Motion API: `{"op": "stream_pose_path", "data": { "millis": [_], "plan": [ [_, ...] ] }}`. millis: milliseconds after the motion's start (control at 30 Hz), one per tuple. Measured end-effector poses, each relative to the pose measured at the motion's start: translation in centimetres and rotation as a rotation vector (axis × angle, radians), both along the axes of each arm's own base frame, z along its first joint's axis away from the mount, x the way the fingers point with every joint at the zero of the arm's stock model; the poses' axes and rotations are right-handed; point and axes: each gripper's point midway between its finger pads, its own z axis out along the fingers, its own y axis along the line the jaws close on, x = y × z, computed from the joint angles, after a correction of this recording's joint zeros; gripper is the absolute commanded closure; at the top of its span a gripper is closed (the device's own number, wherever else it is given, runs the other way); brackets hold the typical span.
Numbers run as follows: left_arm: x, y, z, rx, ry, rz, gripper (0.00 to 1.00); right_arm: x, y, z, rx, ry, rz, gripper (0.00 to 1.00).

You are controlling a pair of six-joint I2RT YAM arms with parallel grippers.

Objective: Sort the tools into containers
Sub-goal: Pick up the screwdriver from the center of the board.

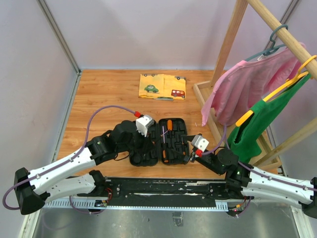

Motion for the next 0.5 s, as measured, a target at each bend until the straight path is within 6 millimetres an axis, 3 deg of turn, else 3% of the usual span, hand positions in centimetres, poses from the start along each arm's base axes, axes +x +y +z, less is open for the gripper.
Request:
{"op": "stream_pose_path", "data": {
  "millis": [200, 500],
  "plan": [
    [0.1, 0.1, 0.1, -0.001, -0.005, 0.005, 0.99, 1.3, 0.4, -1.0, 0.112, 0.286, -0.14, 0.26],
    [0.4, 0.3, 0.2, 0.001, -0.016, 0.024, 0.99, 2.6, 3.6, 0.1, 0.249, 0.54, -0.234, 0.25]
  ]
}}
